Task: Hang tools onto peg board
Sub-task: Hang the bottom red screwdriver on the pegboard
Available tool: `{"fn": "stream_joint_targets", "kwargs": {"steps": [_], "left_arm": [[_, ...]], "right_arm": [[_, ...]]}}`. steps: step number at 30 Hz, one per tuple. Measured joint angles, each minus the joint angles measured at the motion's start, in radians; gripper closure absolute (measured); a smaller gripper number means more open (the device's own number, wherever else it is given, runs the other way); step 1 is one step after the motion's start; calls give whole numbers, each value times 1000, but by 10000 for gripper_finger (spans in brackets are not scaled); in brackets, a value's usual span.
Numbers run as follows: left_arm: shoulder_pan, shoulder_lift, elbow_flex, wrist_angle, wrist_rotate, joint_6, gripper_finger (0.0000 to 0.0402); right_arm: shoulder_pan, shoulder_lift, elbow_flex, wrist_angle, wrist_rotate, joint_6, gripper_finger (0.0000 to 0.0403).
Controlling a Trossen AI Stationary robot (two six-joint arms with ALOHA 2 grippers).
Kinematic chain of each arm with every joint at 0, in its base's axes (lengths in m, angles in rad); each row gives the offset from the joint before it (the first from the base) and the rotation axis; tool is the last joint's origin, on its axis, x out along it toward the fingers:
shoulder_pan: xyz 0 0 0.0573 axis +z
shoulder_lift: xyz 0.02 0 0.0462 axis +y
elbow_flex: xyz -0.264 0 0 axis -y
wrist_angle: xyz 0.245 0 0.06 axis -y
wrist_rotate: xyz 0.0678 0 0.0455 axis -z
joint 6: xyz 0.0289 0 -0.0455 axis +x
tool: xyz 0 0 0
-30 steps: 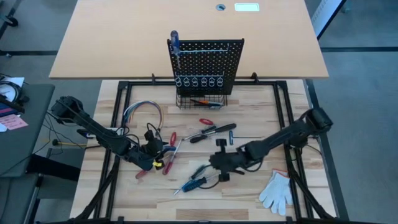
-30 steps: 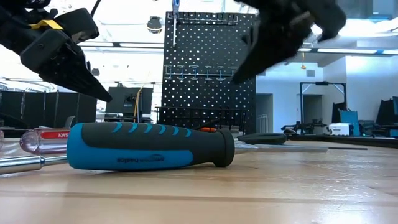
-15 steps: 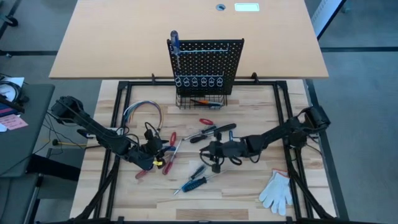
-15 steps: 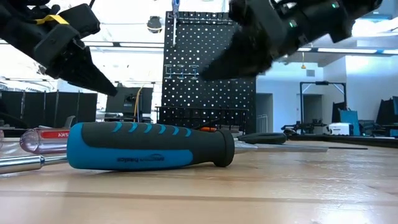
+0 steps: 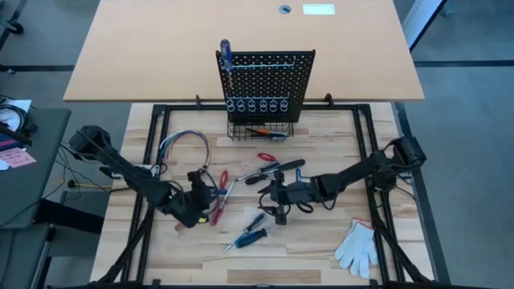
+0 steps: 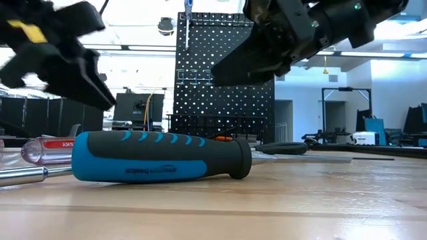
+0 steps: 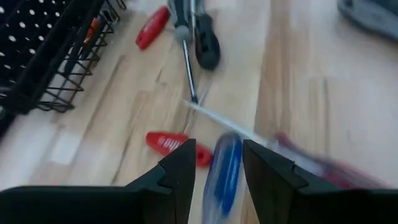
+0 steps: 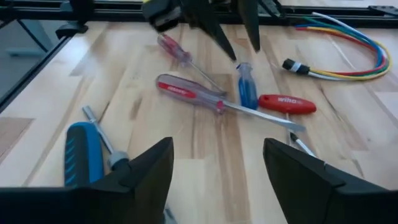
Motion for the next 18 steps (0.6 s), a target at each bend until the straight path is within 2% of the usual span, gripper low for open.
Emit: {"fn": "stream_joint_targets", "kwargs": {"steps": [4, 7, 13, 18], "left_arm": [[-74, 2, 147, -302, 134, -133, 275], [-129, 2, 207, -419, 271, -309, 275], [-276, 3, 171, -394, 537, -643, 275], [-397, 3, 125, -371, 574, -904, 275]], "right_arm": [[15, 0, 0, -24, 0, -1, 145], [19, 1, 0, -32, 0, 7, 145], [26, 1, 0, -40, 0, 25, 145], [28, 1, 0, -37, 0, 24, 145]]}}
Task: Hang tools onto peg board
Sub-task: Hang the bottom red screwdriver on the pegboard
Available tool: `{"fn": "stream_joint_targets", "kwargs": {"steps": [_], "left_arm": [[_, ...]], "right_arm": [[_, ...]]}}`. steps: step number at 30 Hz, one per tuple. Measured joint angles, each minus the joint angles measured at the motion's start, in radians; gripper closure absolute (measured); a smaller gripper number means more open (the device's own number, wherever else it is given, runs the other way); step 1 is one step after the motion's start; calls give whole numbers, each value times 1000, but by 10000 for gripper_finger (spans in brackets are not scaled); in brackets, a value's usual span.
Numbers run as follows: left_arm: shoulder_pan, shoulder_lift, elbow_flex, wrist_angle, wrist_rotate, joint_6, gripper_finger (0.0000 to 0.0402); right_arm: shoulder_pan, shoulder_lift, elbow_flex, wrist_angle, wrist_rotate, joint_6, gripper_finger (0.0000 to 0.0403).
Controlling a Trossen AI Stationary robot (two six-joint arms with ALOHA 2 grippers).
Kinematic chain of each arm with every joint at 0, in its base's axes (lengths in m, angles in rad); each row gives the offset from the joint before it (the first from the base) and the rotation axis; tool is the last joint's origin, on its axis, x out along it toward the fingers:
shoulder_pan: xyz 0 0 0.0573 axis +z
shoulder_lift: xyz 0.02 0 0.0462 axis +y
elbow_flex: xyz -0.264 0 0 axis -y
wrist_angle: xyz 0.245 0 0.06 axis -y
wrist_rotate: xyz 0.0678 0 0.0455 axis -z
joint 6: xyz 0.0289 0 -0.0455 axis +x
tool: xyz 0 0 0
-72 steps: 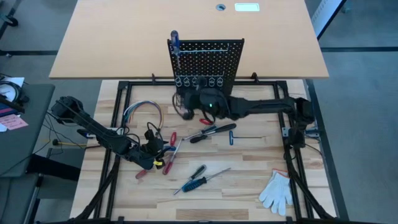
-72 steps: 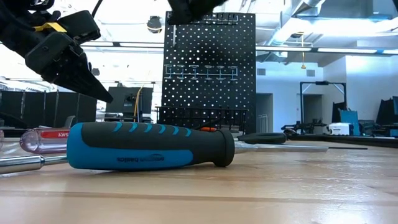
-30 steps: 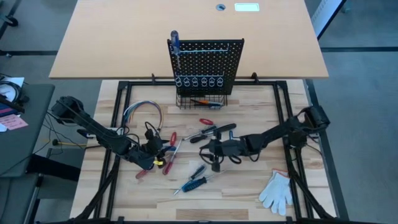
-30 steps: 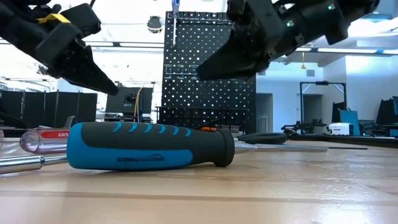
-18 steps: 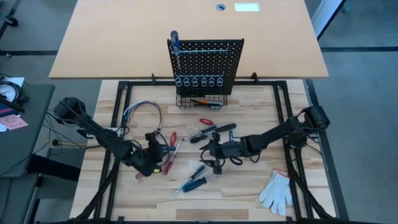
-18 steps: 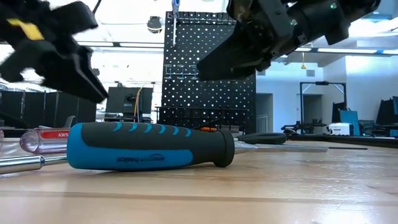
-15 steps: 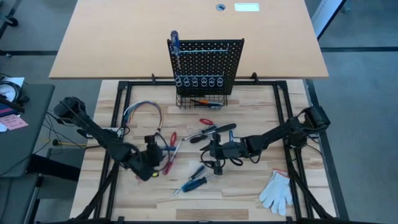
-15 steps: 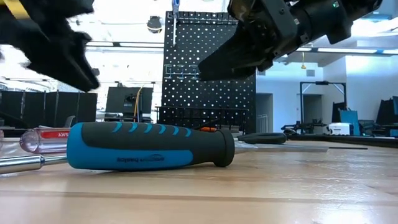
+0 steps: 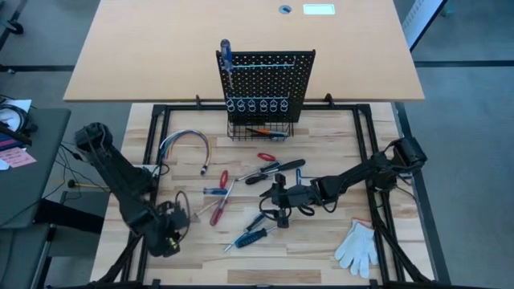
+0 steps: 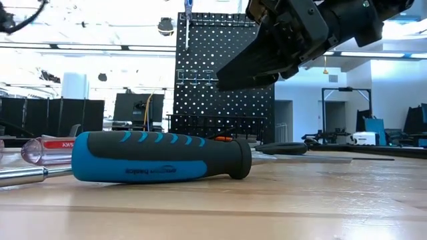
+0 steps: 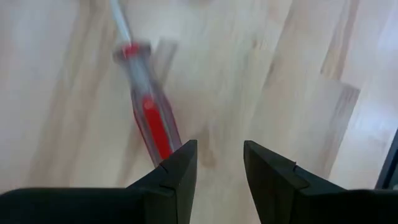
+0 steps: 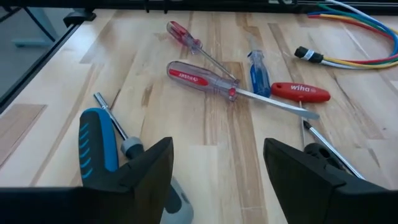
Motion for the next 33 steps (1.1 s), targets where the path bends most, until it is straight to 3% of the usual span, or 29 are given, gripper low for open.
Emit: {"fn": "stream_joint_targets", "kwargs": {"steps": [7, 12, 17, 22, 27, 33], "left_arm": [[-80, 0, -94, 29, -76, -240, 249], [-81, 0, -168, 92, -95, -282, 210], [-71, -4, -222, 112, -113, -318, 208], [-70, -2, -238, 101, -117, -244, 243], [-52, 2, -185, -57, -125, -244, 327], [-23, 1, -17, -316, -124, -242, 327]], "right_arm": [[-7, 0, 0, 13, 0, -26, 145], [-15, 0, 0, 37, 0, -53, 145], [-21, 0, 0, 39, 0, -56, 145], [-21, 0, 0, 39, 0, -56, 145], [-5, 0, 0, 39, 0, -82, 145], [9, 1, 29, 34, 10, -107, 148]]}}
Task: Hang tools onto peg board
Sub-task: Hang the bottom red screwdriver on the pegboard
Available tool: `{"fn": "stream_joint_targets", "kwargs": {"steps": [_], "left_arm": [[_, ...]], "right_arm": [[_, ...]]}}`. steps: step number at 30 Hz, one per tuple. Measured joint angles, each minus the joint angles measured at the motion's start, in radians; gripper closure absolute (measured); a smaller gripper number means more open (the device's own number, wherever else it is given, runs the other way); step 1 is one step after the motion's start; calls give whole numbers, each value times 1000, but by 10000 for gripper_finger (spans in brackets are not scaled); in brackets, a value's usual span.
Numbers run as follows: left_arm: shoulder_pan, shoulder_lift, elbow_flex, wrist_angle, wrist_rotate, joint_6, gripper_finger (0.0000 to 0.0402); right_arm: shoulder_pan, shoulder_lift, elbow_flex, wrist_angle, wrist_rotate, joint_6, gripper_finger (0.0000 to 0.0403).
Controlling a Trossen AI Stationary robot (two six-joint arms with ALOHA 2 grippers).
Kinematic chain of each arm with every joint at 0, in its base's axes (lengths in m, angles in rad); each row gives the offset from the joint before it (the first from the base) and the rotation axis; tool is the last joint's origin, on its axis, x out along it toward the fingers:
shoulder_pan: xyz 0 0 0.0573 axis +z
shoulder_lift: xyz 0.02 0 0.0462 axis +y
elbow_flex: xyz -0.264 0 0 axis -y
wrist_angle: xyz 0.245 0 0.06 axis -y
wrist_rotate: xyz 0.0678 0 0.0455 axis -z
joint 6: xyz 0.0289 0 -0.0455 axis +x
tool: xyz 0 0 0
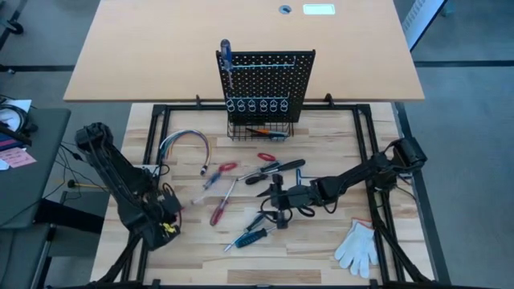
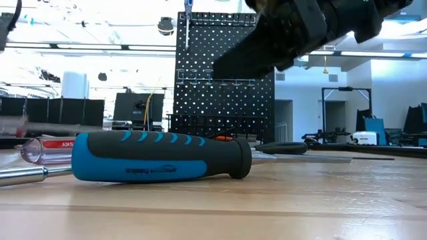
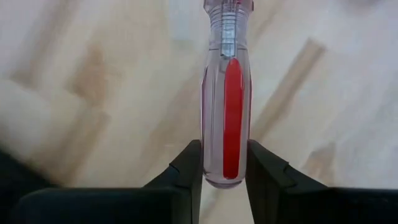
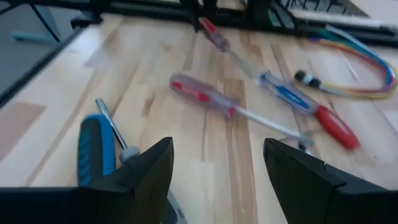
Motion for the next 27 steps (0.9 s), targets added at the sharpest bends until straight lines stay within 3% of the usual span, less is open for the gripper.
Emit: {"fn": "stream_joint_targets", "kwargs": {"steps": [5, 10, 17, 21, 27], "left_arm": [[60, 0, 152, -116, 32, 76, 327], [178, 0, 215, -77, 89, 229, 327], [326, 0, 216, -9, 100, 412, 327], [374, 0, 216, 29, 100, 481, 327], [397, 0, 216, 91, 97, 544, 327]], "right_arm": [[12, 0, 59, -14, 0, -111, 158], [3, 8, 139, -48, -9, -207, 164], [-22, 197, 277, -126, -20, -255, 166], [-21, 303, 361, -136, 150, -253, 182], [-20, 391, 455, -137, 214, -253, 222]]}}
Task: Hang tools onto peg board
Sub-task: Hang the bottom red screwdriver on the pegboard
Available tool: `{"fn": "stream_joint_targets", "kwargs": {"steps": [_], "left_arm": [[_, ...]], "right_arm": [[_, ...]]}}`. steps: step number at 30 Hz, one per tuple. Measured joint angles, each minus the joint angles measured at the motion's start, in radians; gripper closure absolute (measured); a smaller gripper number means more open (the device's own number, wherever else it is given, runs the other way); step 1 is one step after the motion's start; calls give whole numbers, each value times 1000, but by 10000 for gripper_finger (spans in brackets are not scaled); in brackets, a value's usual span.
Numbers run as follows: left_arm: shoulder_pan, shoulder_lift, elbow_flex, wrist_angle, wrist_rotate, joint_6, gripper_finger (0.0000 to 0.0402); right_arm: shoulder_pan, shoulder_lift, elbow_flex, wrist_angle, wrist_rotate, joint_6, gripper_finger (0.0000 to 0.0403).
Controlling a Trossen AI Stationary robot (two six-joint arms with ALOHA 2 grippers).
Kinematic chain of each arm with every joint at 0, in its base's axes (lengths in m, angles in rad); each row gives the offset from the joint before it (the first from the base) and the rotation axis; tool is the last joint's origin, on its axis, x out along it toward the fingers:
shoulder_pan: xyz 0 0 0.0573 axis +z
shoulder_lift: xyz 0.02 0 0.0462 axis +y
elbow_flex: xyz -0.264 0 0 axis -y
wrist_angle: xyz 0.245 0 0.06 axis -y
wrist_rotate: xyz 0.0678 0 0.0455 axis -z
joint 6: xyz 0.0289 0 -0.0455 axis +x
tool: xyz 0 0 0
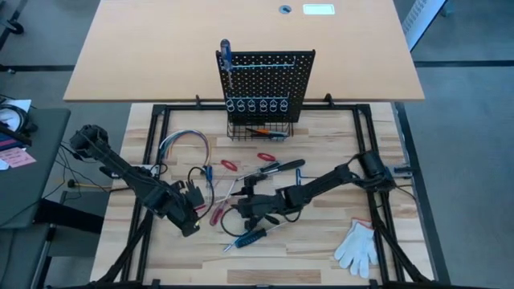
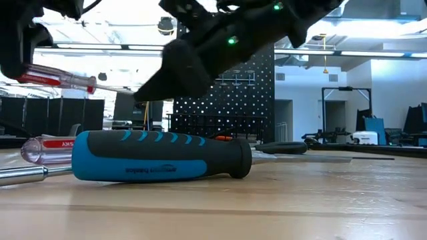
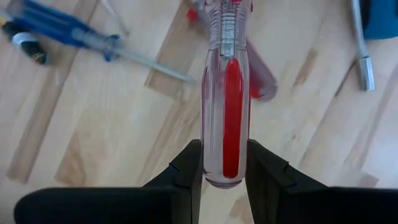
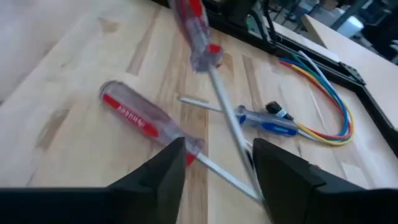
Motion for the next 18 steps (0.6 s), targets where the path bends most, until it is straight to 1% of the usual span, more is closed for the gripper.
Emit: {"fn": "stream_joint_targets", "kwargs": {"steps": [2, 6, 11, 13, 15, 16, 18], "left_arm": [[1, 0, 0, 10, -3, 11, 327], [1, 0, 0, 19, -18, 19, 327], [1, 0, 0, 23, -31, 23, 327], [0, -1, 0, 24, -42, 36, 327], [0, -1, 0, 38, -53, 49, 325], [0, -1, 0, 41, -55, 58, 316], [1, -1, 0, 35, -79, 71, 284]], "right_arm": [[0, 19, 25, -4, 20, -1, 237], [-2, 20, 49, -57, 20, 0, 274], [-3, 15, 49, -78, 17, 7, 345], [-2, 13, 49, -99, 1, 0, 376], [-3, 13, 47, -122, -21, 21, 390], [-6, 13, 47, -131, -33, 47, 390], [-16, 13, 47, -148, -44, 94, 390]]}}
